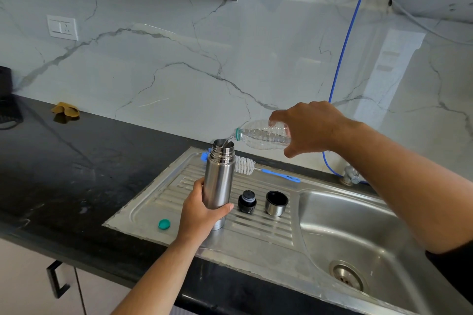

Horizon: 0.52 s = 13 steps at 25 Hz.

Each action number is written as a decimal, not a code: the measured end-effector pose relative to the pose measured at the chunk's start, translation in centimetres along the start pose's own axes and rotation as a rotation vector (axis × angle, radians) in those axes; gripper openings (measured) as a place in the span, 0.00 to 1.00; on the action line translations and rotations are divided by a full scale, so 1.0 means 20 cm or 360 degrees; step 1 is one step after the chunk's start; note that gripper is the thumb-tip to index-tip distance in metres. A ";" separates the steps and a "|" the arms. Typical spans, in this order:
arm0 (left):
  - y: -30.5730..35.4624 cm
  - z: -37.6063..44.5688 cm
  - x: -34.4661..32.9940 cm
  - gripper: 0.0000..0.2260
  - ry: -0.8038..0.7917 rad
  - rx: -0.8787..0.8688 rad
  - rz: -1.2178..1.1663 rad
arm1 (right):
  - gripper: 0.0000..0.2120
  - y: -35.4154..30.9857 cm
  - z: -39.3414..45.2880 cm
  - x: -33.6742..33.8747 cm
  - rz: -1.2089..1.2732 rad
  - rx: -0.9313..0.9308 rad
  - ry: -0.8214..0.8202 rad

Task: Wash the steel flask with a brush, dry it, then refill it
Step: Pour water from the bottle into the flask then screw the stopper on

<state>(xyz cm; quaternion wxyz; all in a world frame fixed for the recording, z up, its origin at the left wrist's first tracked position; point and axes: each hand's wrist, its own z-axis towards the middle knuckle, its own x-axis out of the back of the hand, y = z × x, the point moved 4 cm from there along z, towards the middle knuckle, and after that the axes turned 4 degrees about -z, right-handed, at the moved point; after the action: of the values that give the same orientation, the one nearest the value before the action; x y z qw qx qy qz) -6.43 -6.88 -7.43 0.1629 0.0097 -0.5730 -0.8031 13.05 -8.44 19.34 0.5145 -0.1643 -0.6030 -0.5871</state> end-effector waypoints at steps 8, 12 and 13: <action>0.00 0.00 0.01 0.34 0.0017 0.0007 0.0009 | 0.36 -0.03 0.01 0.03 -0.0066 -0.0009 -0.0036; 0.00 0.01 0.01 0.34 0.0013 0.0002 0.0023 | 0.36 -0.04 0.03 0.06 -0.0136 0.0003 -0.0004; 0.00 0.01 0.01 0.34 0.0011 0.0003 0.0023 | 0.36 -0.05 0.03 0.06 -0.0153 0.0010 0.0004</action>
<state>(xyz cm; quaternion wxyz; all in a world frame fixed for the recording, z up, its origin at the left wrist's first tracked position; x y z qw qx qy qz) -6.54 -6.81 -7.34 0.1708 0.0085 -0.5733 -0.8013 11.55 -8.69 19.98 0.4871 -0.1329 -0.6113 -0.6094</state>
